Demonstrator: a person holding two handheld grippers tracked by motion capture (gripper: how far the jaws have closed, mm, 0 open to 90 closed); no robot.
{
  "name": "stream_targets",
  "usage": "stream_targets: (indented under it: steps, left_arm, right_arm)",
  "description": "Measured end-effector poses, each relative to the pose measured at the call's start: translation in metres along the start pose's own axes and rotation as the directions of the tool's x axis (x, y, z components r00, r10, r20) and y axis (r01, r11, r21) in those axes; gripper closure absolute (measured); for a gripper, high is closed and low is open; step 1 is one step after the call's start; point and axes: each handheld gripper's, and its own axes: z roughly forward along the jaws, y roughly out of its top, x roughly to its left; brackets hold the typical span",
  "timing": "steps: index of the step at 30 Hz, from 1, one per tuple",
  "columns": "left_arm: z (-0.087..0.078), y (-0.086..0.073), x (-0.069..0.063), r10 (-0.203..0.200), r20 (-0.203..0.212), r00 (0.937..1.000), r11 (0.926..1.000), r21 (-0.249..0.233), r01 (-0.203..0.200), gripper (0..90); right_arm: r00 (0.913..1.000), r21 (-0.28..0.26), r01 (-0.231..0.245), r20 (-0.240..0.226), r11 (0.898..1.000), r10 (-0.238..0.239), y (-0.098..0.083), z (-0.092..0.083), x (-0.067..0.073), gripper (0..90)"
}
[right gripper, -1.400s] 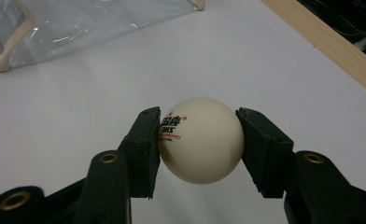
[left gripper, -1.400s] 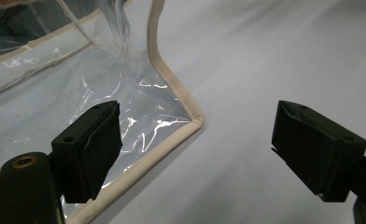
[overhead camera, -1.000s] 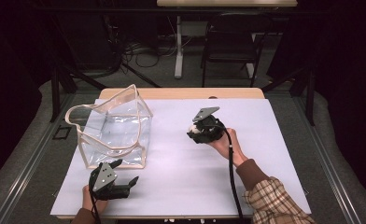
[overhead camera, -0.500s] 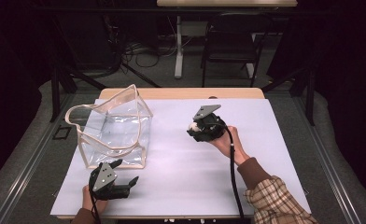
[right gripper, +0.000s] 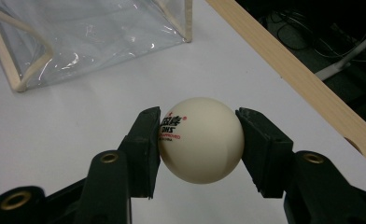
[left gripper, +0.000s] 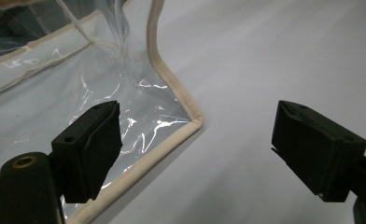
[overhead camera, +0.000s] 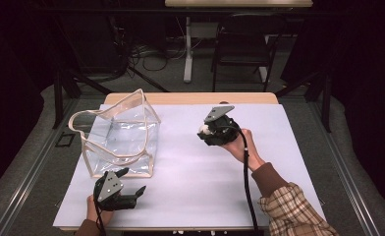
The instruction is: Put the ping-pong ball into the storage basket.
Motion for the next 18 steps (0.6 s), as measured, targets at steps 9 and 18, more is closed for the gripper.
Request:
stream_targets:
  steps: [9,18]
  left_arm:
    - [0.001,0.000,0.000,-0.001,0.002,1.0000,1.0000,0.004,0.001,16.1]
    - [0.001,0.000,0.000,-0.001,0.002,1.0000,1.0000,0.002,0.001,16.1]
  right_arm:
    - [0.9999,-0.006,0.012,0.002,1.000,-0.012,0.007,-0.006,-0.001,50.8]
    - [0.9998,-0.009,0.013,0.014,1.000,-0.013,0.013,-0.012,-0.003,50.7]
